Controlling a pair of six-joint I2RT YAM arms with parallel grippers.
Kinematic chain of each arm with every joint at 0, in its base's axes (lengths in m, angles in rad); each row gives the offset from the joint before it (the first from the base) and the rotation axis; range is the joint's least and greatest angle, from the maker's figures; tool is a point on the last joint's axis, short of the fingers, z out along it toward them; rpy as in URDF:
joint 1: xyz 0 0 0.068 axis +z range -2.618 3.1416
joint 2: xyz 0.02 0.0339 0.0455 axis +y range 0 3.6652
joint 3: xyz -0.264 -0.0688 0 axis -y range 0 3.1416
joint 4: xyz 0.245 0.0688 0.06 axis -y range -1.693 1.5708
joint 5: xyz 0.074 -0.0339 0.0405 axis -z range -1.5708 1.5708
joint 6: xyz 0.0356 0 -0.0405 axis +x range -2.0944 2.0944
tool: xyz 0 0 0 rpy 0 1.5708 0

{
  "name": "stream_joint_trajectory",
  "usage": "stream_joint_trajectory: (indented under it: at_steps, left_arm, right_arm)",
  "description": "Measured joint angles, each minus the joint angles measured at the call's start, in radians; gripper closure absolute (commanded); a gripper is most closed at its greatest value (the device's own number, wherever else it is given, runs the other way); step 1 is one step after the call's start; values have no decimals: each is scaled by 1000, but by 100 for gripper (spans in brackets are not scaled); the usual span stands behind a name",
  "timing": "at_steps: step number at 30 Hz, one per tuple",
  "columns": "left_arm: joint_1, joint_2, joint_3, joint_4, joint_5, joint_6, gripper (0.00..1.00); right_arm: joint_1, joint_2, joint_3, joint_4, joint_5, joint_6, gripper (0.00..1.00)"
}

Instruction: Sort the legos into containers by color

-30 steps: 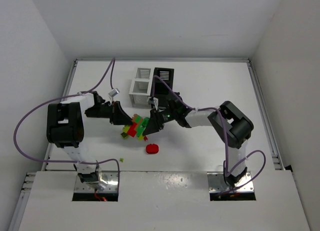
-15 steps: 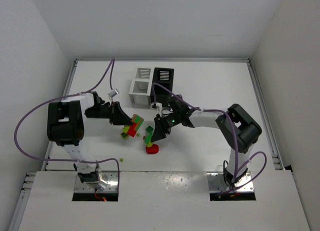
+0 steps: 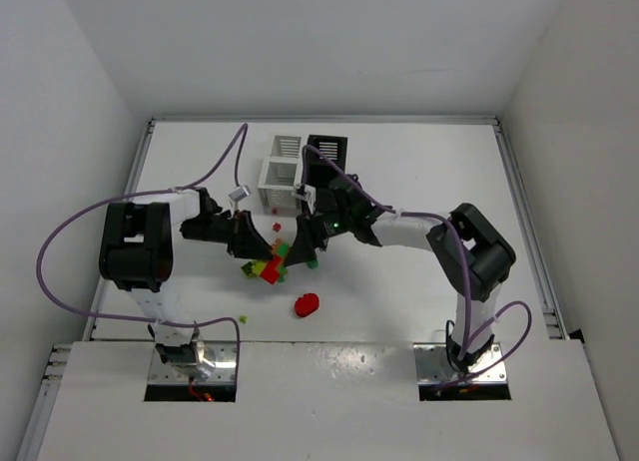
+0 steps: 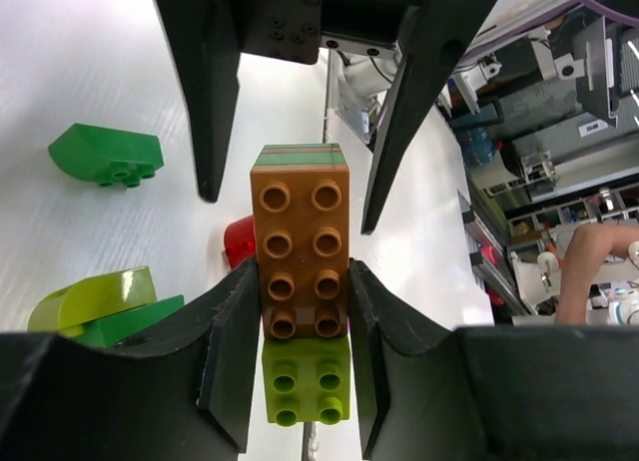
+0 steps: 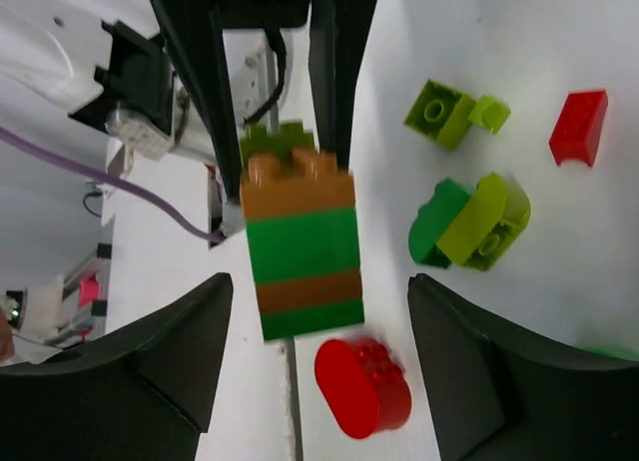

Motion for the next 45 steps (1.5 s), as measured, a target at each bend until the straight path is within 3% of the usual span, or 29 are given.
stream_joint_trajectory:
  at_steps: [3,4,5,8,11,23,24,25,26,28,30,39,42,45]
  left_arm:
    - [-8,0,0,1,0,1,100]
    - [-10,0,0,1,0,2,100]
    - [-10,0,0,2,-2,5,100]
    - [-10,0,-3,7,-4,8,100]
    - [-10,0,-3,12,-9,11,100]
    - [21,0,4,-24,5,27,100]
    - [21,0,3,-21,5,27,94]
    - [21,0,1,-18,6,26,75]
    - [21,0,-3,-11,7,23,63]
    - [21,0,-12,6,7,16,30]
    - [21,0,-18,18,9,5,23]
    - [-33,-16,-47,92,10,-43,24]
    - [-75,-57,-72,145,-4,-92,31]
    - [-97,-88,-94,207,-12,-150,48]
  right_arm:
    - [6,27,29,35,-8,39,48]
    - [8,36,34,51,-14,53,74]
    - [9,45,37,68,-26,65,84]
    - [8,49,26,91,-55,92,100]
    - [2,35,-8,106,-53,74,100]
    - [2,-24,-74,-106,-24,-148,100]
    - [2,-24,-72,-110,-20,-154,100]
    - [2,-24,-69,-115,-18,-159,100]
    - [1,-24,-64,-122,-16,-164,100]
    - [-3,-24,-55,-138,-14,-173,100]
    - [-5,-28,-48,-162,-10,-185,100]
    - [-18,-65,5,-235,-31,-212,100]
    - [-18,-66,29,-241,-37,-212,100]
    - [-18,-69,47,-248,-44,-212,100]
